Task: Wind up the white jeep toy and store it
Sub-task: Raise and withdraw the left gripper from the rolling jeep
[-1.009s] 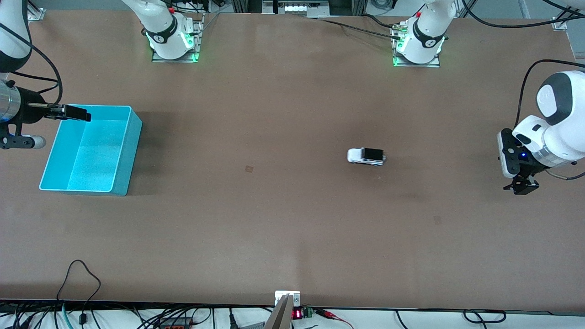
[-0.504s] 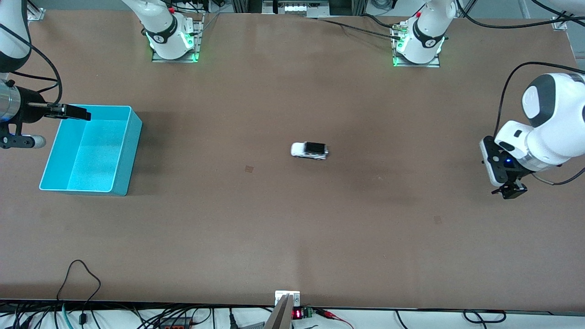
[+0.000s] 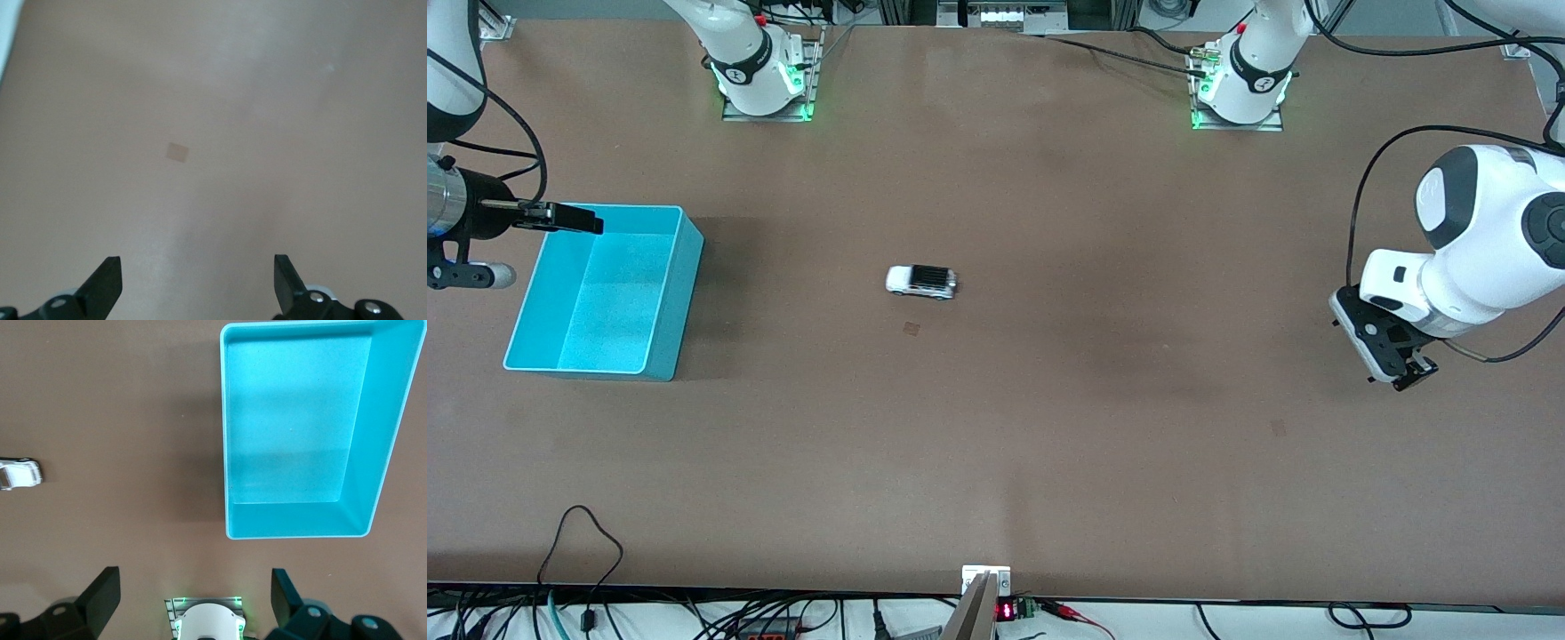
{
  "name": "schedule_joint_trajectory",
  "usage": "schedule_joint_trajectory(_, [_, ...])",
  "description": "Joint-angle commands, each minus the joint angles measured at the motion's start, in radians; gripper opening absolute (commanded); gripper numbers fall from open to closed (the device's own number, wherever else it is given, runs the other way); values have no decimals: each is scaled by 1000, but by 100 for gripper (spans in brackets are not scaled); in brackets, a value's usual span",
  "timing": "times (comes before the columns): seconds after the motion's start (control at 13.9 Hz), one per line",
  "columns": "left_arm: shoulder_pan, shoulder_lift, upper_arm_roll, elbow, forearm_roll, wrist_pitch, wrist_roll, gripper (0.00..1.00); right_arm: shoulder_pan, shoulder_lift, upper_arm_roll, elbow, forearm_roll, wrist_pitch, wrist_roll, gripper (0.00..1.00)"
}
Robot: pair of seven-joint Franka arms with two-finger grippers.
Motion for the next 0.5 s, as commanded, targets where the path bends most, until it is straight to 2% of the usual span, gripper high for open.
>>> schedule_joint_trajectory(0.0, [-21,10,8,77,-22,-24,-135,100,-9,4,3,4,-1,-15,-1,100])
schedule_joint_trajectory(0.43, [-29,7,16,97,-22,-24,-353,100,-9,5,3,4,-1,-15,-1,100])
